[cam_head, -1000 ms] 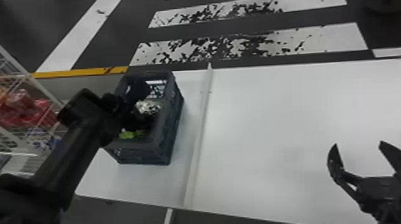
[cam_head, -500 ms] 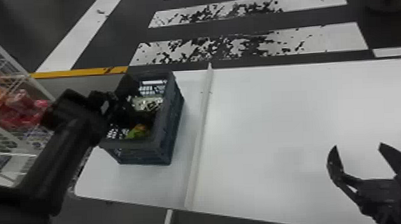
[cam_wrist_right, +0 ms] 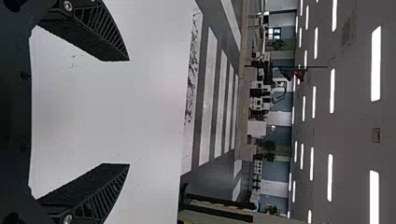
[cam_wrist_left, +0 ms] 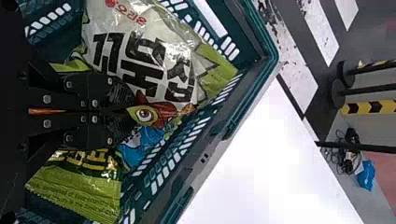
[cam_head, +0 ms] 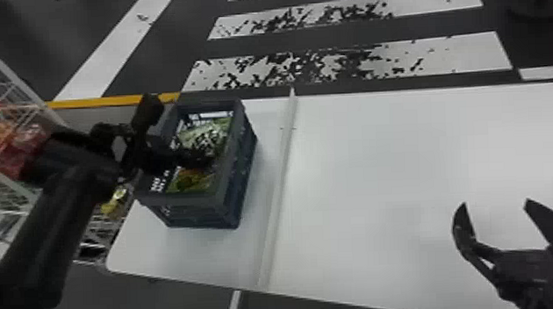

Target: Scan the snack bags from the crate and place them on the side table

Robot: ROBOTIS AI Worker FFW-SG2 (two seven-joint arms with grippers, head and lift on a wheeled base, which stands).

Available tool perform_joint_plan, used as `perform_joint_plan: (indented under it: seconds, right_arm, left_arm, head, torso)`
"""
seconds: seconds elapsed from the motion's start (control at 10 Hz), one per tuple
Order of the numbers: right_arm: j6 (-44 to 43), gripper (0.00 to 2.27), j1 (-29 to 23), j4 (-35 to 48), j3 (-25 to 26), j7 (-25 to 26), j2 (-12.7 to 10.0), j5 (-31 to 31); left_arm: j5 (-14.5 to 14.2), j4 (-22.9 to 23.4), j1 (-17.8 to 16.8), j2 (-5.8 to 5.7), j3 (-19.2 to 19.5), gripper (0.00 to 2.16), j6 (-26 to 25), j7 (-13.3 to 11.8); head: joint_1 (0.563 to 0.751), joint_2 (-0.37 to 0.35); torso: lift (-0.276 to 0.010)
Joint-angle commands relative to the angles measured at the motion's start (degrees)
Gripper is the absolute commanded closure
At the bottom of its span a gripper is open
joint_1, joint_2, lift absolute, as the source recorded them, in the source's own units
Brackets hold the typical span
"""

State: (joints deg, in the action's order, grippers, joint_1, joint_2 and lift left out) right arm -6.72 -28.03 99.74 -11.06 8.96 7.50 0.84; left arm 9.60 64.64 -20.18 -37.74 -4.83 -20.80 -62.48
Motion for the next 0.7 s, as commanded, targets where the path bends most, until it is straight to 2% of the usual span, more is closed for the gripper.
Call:
perform_joint_plan:
  seconds: [0.0, 0.2, 0.6]
  right_arm:
    - [0.0, 0.07, 0.08, 0.01, -0.28, 0.0, -0.12, -0.23]
    - [0.0, 0.07, 0.08, 0.01, -0.55, 0.18, -0.38, -1.02]
    - [0.0, 0.07, 0.17, 0.01, -0.98, 0.44, -0.47, -1.02]
  left_arm:
    - [-1.52, 1.72, 2.43, -0.4, 3.16, 2.12, 1.32, -0.28]
    - [-5.56, 1.98, 4.27, -0.75, 5.97, 2.12, 5.72, -0.36]
    - [-9.87, 5.58, 6.21, -0.58, 8.96, 2.12, 5.72, -1.33]
  head:
    - [0.695, 0.295]
    - [0.695, 0.305]
    - [0.695, 0.3]
  torso:
    - [-0.081]
    - [-0.081]
    - [-0.081]
